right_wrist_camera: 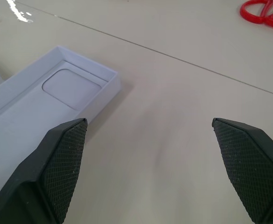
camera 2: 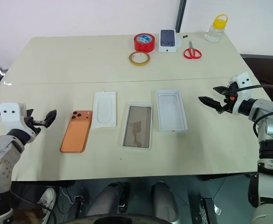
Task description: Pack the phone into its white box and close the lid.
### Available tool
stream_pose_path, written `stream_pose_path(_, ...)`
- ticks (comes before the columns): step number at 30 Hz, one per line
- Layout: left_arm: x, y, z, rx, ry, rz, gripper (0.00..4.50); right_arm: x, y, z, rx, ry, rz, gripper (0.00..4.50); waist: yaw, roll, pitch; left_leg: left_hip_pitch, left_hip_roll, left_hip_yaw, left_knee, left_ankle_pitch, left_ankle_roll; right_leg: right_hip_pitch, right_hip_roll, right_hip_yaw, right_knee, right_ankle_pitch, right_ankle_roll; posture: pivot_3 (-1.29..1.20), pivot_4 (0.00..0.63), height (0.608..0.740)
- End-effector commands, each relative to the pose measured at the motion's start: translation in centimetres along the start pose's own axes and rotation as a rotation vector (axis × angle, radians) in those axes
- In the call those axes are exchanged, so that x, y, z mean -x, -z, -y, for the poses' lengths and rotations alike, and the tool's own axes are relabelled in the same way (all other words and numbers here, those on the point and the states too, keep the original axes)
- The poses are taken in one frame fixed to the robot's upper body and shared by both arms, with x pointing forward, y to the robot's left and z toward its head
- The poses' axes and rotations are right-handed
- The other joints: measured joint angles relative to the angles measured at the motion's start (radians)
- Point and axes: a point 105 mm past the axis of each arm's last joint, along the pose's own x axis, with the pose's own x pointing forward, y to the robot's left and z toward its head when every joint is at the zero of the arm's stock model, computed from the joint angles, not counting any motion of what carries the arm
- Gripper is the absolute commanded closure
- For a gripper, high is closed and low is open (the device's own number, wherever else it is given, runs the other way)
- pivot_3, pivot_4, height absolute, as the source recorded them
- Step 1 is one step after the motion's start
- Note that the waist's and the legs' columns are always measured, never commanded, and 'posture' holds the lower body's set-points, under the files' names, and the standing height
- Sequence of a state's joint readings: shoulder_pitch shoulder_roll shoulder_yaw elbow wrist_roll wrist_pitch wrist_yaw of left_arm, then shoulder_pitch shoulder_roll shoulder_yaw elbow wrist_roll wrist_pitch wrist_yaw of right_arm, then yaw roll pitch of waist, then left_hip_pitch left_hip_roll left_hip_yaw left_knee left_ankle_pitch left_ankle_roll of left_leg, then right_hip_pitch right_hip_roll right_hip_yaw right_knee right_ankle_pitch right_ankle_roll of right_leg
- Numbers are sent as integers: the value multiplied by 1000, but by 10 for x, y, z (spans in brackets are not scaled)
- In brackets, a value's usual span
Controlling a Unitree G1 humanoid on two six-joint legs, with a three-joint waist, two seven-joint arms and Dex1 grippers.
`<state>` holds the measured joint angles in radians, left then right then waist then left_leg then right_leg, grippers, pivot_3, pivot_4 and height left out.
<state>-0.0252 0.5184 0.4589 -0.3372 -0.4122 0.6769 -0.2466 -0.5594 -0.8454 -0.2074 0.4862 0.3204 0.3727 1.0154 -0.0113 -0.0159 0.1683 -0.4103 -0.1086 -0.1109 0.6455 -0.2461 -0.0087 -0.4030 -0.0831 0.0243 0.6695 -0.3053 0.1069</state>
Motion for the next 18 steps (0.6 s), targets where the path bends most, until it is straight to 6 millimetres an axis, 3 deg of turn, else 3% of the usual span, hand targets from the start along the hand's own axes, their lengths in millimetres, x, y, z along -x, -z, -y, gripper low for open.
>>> stream_pose_path(1, 3, -18, 0, -15, -11, 65, 0, 0, -15, 2, 35, 6, 45, 36, 0, 0, 0, 0, 0, 0, 0, 0, 0, 0, 0, 0, 0, 0, 0, 0, 150, 740)
stream_pose_path(9, 1, -17, 6, -3, 11, 61, 0, -6, -20, -11, 65, -32, 55, 36, 0, 0, 0, 0, 0, 0, 0, 0, 0, 0, 0, 0, 0, 0, 0, 0, 150, 740)
stream_pose_path(14, -10, -23, 30, 53, 87, 56, 0, -13, -32, -37, 140, -112, 67, 36, 1, 0, 0, 0, 0, 0, 0, 0, 0, 0, 0, 0, 0, 0, 0, 0, 150, 740)
stream_pose_path(18, -19, -34, 83, 39, 283, 54, 0, -22, -43, -71, 202, -204, 93, 36, 1, 0, 0, 0, 0, 0, 0, 0, 0, 0, 0, 0, 0, 0, 0, 0, 150, 740)
